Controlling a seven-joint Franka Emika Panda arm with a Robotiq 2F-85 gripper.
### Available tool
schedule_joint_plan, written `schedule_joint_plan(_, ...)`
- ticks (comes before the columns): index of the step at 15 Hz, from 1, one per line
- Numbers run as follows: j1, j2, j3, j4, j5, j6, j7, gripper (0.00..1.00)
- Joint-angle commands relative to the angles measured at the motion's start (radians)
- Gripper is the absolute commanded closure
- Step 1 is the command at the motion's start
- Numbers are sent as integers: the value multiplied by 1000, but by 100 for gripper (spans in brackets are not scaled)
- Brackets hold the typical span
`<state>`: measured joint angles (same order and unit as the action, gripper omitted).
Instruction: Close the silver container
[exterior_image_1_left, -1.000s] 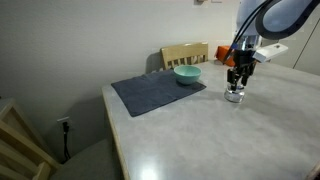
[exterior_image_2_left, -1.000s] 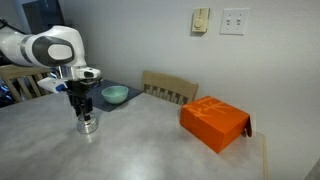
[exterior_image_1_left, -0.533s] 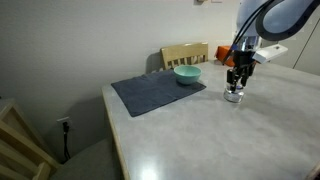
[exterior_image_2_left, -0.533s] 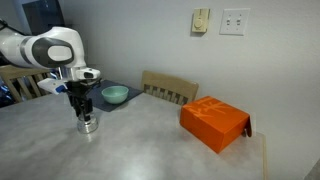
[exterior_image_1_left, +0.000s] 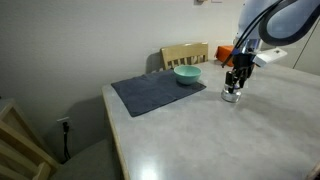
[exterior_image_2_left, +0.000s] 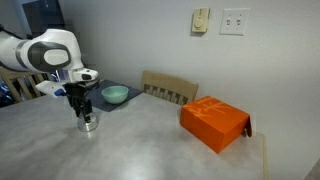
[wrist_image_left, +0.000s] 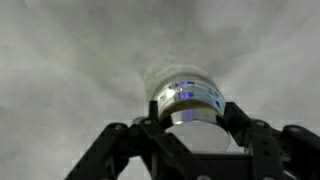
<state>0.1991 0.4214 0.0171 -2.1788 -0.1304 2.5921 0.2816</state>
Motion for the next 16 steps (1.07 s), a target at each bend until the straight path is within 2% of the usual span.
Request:
schedule_joint_plan(1, 1, -15, -2, -29, -6, 43, -19, 57)
schedule_joint_plan(7, 48, -31, -36, -64, -99, 112, 25, 57)
schedule_joint_plan(16, 70, -28, -69, -131, -131, 266, 17, 57)
